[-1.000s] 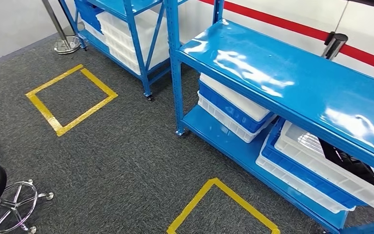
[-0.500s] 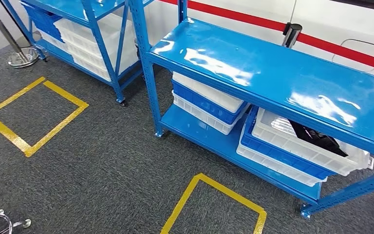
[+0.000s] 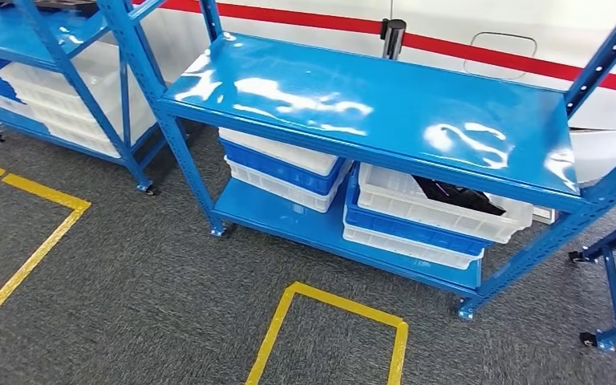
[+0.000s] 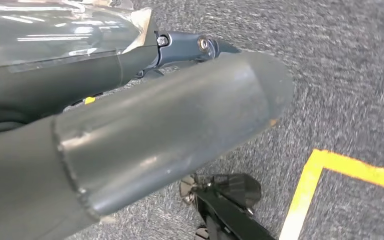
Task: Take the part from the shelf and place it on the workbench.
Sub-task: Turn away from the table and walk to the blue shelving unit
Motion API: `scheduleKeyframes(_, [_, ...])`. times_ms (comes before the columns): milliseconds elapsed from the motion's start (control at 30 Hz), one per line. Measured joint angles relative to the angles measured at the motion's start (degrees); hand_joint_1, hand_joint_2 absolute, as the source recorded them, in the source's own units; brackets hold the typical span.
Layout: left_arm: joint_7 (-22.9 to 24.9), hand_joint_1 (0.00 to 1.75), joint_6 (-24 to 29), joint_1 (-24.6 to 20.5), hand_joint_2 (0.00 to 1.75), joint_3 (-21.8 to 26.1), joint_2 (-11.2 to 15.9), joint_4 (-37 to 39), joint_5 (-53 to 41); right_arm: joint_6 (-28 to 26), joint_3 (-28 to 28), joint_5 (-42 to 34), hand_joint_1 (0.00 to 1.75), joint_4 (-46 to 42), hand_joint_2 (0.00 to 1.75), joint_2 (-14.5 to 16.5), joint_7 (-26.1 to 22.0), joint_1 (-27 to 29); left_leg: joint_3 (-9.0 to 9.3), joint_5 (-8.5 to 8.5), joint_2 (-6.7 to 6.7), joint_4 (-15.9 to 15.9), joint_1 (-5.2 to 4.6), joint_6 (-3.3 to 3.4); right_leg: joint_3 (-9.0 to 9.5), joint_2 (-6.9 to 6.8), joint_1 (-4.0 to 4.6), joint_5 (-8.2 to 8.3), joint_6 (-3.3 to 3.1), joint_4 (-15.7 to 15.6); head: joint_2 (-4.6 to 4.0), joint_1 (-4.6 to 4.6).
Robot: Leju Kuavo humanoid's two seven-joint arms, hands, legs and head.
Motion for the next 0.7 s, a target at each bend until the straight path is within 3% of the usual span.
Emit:
scheduleKeyframes(33, [0.01,0.0,0.0,0.07,0.0,0.01,0.0,0.0,0.0,0.0,0.01,0.0,0.0,0.0,0.0,0.04,-0.01,0.03,-0.98,0.07,-0.22,1.53,-0.02,0.16,0.03,0.85,0.18,0.01,-0.06,0.01,0.0,-0.02])
scheduleKeyframes(67, [0.01,0.0,0.0,0.09,0.0,0.01,0.0,0.0,0.0,0.0,0.01,0.0,0.0,0.0,0.0,0.05,-0.02,0.09,-0.94,1.31,-0.4,0.85,-0.03,0.39,0.11,1.69,0.29,0.03,-0.11,0.02,0.0,0.01])
scheduleKeyframes(100, [0.01,0.0,0.0,0.09,0.0,0.01,0.0,0.0,0.0,0.01,0.01,0.0,0.0,0.0,0.0,0.05,-0.02,0.13,0.1,3.45,-0.84,-1.92,-0.04,0.68,0.23,2.54,0.34,0.05,-0.13,0.03,0.01,-0.01])
scheduleKeyframes(167, [0.01,0.0,-0.01,0.1,0.0,0.01,0.03,0.0,0.0,0.01,0.01,0.01,0.0,0.0,0.0,0.13,-0.02,0.09,3.27,7.24,-3.5,-9.47,0.0,1.29,0.28,4.02,0.49,0.04,-0.05,0.09,0.01,0.02])
scheduleKeyframes(233, [0.02,0.0,-0.02,0.09,0.0,0.01,0.08,0.0,0.0,0.01,0.01,0.07,0.0,0.0,0.0,0.22,-0.07,-0.04,4.91,8.34,-5.29,-13.4,-0.19,1.57,-0.11,5.22,0.54,0.11,0.33,0.14,0.0,0.03])
scheduleKeyframes(300, [0.05,0.0,-0.01,-0.01,0.0,0.01,0.08,-0.01,0.03,0.02,0.01,0.16,0.0,0.0,0.0,0.24,-0.17,0.01,5.15,8.36,-4.29,-13.99,-0.55,1.84,-0.76,6.27,0.37,0.28,1.1,0.03,0.0,0.02])
scheduleKeyframes(333, [0.08,0.0,-0.01,-0.06,0.0,0.02,0.06,-0.01,0.05,0.02,0.01,0.22,0.0,0.0,0.0,0.22,-0.23,0.09,5.34,8.58,-3.63,-14.38,-0.62,2.11,-1.09,5.93,0.33,0.17,1.41,0.34,0.0,0.02])
scheduleKeyframes(400, [0.22,0.0,0.0,-0.03,0.0,0.02,0.02,-0.01,0.09,0.02,0.01,0.33,0.0,0.0,0.0,0.19,-0.31,0.06,5.66,9.02,-2.13,-15.16,-0.5,2.71,-2.63,3.49,0.43,-1.46,1.48,3.32,0.0,0.29])
scheduleKeyframes(467, [0.48,0.0,0.0,0.1,0.0,0.02,0.02,-0.01,0.13,0.03,0.01,0.46,0.0,0.0,0.0,0.16,-0.35,-0.12,5.68,9.06,-0.36,-15.32,-0.61,3.01,-6.14,0.79,0.32,-4.69,1.14,10.11,0.0,0.55])
scheduleKeyframes(533, [0.71,0.0,0.0,0.15,0.0,0.02,0.02,0.0,0.17,0.07,0.01,0.52,0.0,0.0,0.0,0.11,-0.38,-0.14,5.62,8.99,1.46,-15.28,-0.67,3.06,-8.65,-0.12,0.07,-6.44,1.48,15.27,0.0,0.57])
scheduleKeyframes(567, [0.79,0.0,0.01,0.14,0.0,0.02,0.0,0.0,0.17,0.09,0.01,0.53,0.0,0.0,0.0,0.08,-0.38,-0.12,5.62,8.92,2.27,-15.26,-0.63,3.0,-8.35,-0.45,-0.09,-6.01,2.01,14.97,0.0,0.6])
scheduleKeyframes(633, [0.9,0.0,0.02,0.12,0.0,0.02,-0.08,0.0,0.17,0.11,0.01,0.55,0.0,0.0,0.0,-0.03,-0.37,-0.12,5.85,8.71,3.66,-15.18,-0.51,2.65,-4.51,-2.08,-0.49,-3.31,3.25,8.38,0.0,0.63])
scheduleKeyframes(700, [0.95,0.0,0.07,0.14,0.0,0.02,-0.14,-0.01,0.17,0.12,0.01,0.57,0.0,0.0,0.0,-0.1,-0.34,-0.19,6.21,8.29,4.78,-15.04,-0.75,1.94,-0.8,-4.52,-0.47,-1.08,3.53,1.68,0.01,0.68])
